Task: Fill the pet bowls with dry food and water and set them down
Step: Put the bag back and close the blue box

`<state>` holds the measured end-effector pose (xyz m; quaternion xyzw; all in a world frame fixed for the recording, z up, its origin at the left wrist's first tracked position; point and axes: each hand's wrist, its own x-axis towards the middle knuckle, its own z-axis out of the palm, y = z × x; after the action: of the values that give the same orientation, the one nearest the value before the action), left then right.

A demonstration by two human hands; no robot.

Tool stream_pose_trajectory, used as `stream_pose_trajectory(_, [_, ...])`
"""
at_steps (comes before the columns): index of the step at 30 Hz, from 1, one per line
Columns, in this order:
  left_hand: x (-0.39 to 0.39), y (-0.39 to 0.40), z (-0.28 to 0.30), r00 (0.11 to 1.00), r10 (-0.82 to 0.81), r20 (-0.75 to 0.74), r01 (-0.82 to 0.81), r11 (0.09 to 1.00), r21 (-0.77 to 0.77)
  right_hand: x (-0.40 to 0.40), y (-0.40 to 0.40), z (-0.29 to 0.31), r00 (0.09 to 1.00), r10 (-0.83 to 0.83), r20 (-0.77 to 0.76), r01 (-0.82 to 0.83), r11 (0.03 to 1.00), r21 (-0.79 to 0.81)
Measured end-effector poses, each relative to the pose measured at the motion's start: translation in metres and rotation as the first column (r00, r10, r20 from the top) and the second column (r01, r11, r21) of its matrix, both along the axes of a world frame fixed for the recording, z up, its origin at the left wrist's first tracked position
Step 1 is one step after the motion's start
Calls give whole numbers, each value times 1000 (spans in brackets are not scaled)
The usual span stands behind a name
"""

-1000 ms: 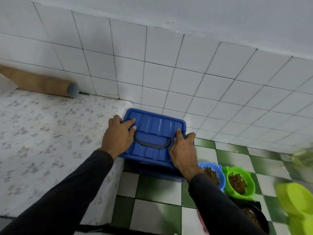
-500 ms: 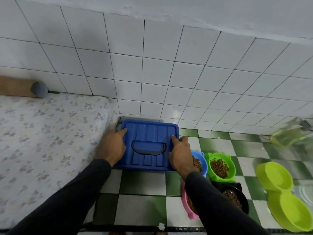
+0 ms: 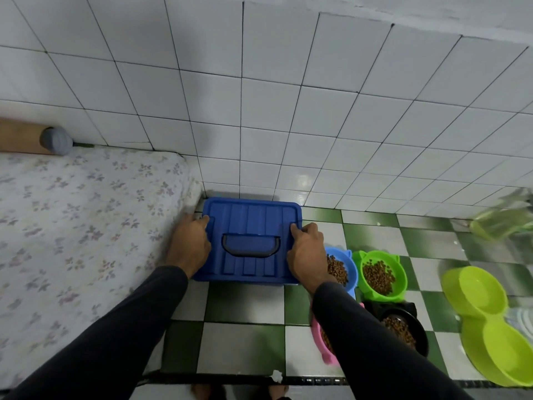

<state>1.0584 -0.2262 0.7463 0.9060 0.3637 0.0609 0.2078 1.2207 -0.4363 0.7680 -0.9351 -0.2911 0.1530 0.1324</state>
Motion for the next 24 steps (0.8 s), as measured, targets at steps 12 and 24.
stream_pose_trajectory(12, [1, 4, -11, 995, -26, 96, 31, 998, -49, 10, 6, -10, 998, -54, -36, 55, 998, 23])
stream_pose_trajectory(24, [-3, 3, -32, 994, 25, 103, -33, 997, 77, 19, -2, -22, 945, -172, -278, 242, 940, 241])
